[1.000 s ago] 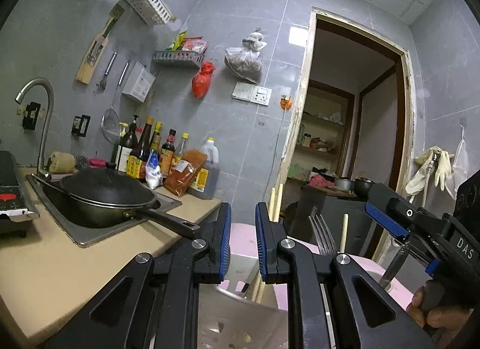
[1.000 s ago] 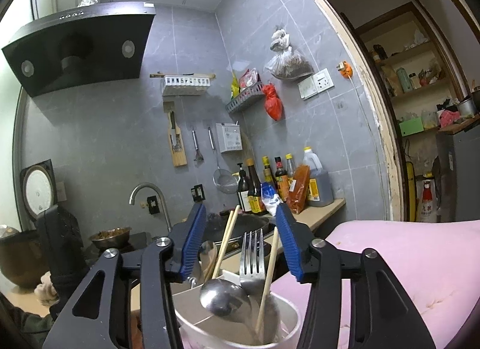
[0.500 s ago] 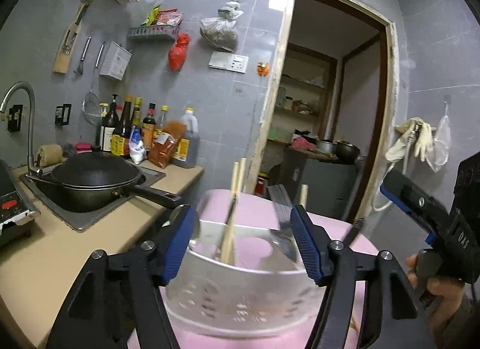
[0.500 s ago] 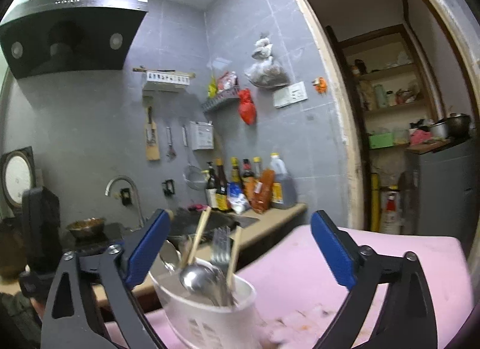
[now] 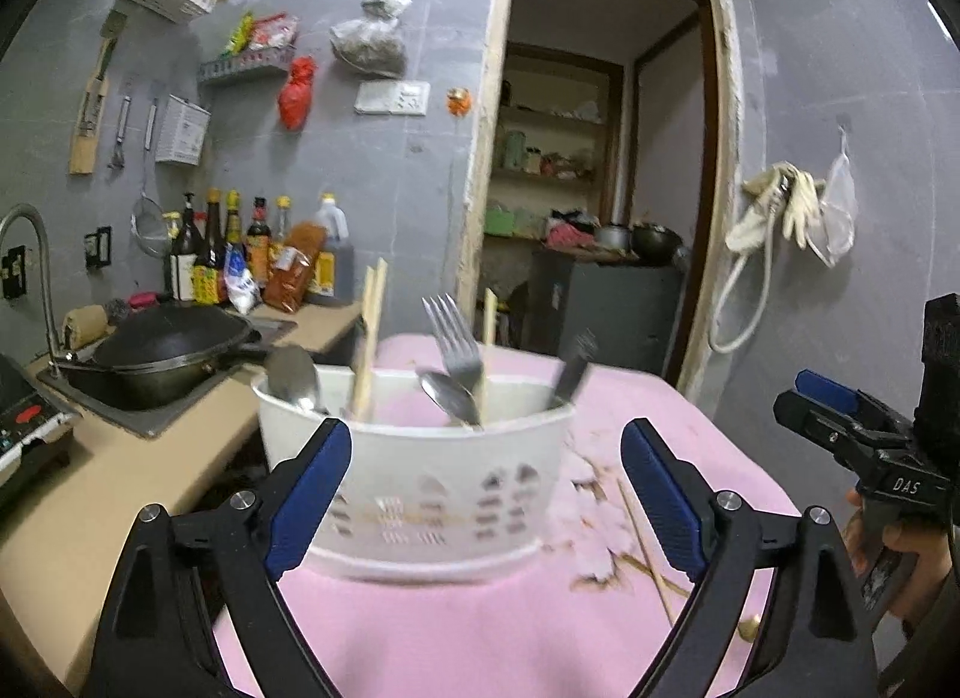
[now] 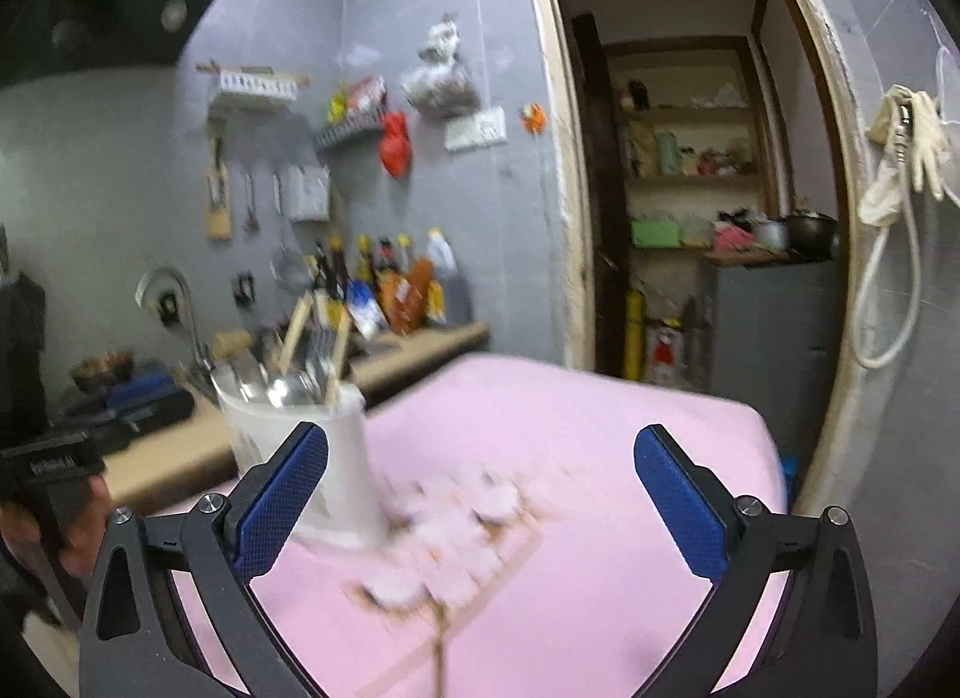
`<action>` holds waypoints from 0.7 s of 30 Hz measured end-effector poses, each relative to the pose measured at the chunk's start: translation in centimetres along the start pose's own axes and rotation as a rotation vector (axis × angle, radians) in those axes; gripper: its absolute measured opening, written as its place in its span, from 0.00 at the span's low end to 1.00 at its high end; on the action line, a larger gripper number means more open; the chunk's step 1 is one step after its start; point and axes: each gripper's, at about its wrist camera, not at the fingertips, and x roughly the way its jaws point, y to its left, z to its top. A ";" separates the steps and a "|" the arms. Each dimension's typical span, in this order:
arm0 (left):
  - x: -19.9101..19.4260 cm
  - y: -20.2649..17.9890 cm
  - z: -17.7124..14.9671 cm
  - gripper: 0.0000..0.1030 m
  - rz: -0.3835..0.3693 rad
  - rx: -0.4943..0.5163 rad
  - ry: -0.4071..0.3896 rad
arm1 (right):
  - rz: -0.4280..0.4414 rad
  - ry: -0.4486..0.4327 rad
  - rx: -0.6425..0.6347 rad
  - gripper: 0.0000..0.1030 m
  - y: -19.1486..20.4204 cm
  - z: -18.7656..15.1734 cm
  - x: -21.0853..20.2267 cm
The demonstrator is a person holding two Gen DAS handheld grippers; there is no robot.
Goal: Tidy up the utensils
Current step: 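Move both open tools away from the caddy toward the gold spoon and chopstick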
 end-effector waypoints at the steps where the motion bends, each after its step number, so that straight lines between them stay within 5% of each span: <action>1: 0.2 -0.4 -0.3 0.86 -0.010 0.004 0.020 | -0.013 0.020 -0.006 1.00 -0.2 -0.3 -0.2; 9: 2.6 -3.3 -2.6 0.86 -0.112 0.072 0.221 | -0.049 0.259 -0.030 0.99 -1.4 -4.7 -0.9; 21: 7.5 -5.7 -5.3 0.79 -0.248 0.089 0.501 | 0.068 0.495 -0.068 0.51 -0.1 -9.2 0.1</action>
